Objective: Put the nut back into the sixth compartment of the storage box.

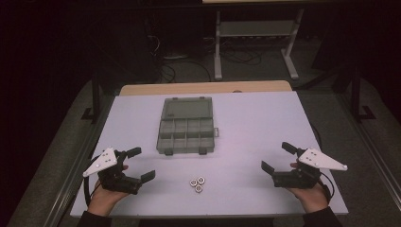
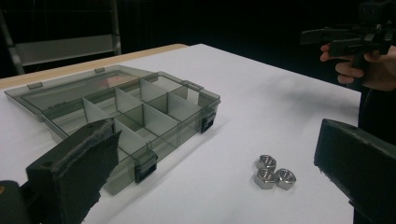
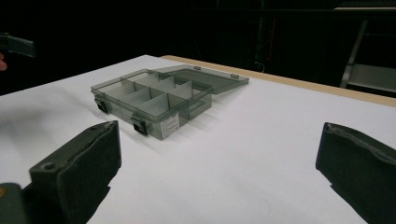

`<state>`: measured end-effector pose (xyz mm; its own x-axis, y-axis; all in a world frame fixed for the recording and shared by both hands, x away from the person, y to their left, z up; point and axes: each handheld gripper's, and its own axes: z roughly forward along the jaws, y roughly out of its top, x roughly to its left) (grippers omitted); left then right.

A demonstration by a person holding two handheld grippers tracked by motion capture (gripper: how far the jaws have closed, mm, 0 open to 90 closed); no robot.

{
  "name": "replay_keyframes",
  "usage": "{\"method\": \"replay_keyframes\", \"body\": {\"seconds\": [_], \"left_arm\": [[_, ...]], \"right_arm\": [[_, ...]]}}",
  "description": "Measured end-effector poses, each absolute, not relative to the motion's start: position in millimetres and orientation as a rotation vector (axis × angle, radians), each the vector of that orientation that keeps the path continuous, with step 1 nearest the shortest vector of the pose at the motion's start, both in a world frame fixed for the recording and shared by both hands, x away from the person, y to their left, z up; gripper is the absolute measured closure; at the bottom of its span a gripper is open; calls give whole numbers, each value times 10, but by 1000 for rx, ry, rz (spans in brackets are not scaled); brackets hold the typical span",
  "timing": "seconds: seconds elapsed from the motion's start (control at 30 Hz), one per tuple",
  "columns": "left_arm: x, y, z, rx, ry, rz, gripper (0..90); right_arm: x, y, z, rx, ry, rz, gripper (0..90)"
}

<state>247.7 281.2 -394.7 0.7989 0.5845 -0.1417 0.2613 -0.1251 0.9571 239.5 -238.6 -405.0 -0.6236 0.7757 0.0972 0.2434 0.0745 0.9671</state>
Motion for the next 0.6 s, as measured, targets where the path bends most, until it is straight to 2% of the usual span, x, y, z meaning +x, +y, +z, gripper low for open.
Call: {"method": "replay_keyframes", "body": {"seconds": [0.6], "left_arm": [[2538, 2758, -3851, 1764, 645, 301, 0]], "right_arm": [[2417, -2335, -4042, 960, 1915, 1579, 0]]}}
